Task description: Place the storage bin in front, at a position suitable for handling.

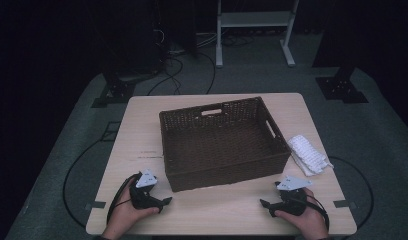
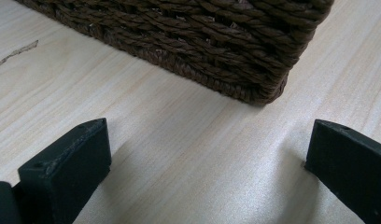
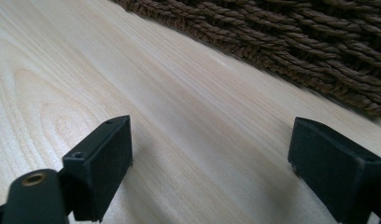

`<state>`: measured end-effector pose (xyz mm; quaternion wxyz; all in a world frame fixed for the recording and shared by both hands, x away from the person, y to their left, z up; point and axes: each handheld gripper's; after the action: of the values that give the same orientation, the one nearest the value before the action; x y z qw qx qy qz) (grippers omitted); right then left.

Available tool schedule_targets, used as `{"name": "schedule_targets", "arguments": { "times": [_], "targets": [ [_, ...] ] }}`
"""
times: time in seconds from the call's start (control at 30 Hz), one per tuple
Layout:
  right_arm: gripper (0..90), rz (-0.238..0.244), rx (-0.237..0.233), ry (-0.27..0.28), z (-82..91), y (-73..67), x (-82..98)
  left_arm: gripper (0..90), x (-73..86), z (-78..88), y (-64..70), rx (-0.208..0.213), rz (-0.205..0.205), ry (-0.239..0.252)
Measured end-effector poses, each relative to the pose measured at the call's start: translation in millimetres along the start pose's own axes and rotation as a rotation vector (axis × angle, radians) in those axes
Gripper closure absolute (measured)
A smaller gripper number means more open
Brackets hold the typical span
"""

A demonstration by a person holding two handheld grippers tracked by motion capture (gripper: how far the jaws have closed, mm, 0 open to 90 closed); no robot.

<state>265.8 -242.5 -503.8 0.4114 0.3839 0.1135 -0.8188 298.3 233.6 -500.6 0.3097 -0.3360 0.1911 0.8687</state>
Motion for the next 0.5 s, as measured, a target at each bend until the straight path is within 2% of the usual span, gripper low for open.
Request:
{"name": "schedule_targets", "arguments": {
  "times": [0.13, 0.23, 0.37, 0.4, 0.5],
  "targets": [
    [16.5, -0.002, 0.002, 0.001, 0.9, -0.4, 0.4, 0.0, 0.0, 0.0, 0.0, 0.000, 0.000, 0.000],
    [23.2, -0.005, 0.004, 0.010, 3.3, -1.9, 1.3, 0.0, 0.0, 0.0, 0.0, 0.000, 0.000, -0.001],
    [34.8, -0.042, -0.005, 0.000, 8.8, -3.5, 0.7, 0.0, 0.0, 0.0, 0.0, 0.000, -0.001, 0.000],
    [40.2, -0.045, -0.007, -0.005, 10.1, -3.6, 0.5, 0.0, 0.0, 0.0, 0.0, 0.000, -0.001, -0.001],
    [44.3, -0.049, -0.004, 0.003, 13.7, -3.9, -1.3, 0.0, 0.0, 0.0, 0.0, 0.000, -0.001, 0.000]
  ]
}}
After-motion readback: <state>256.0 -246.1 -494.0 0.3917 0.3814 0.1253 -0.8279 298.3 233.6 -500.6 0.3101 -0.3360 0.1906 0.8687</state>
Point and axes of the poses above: each handheld gripper's, and its own axes: z roughly backward along the jaws, x roughly out of its underside, y roughly to its right, and after that the axes turned 11 degrees about z, right-handed
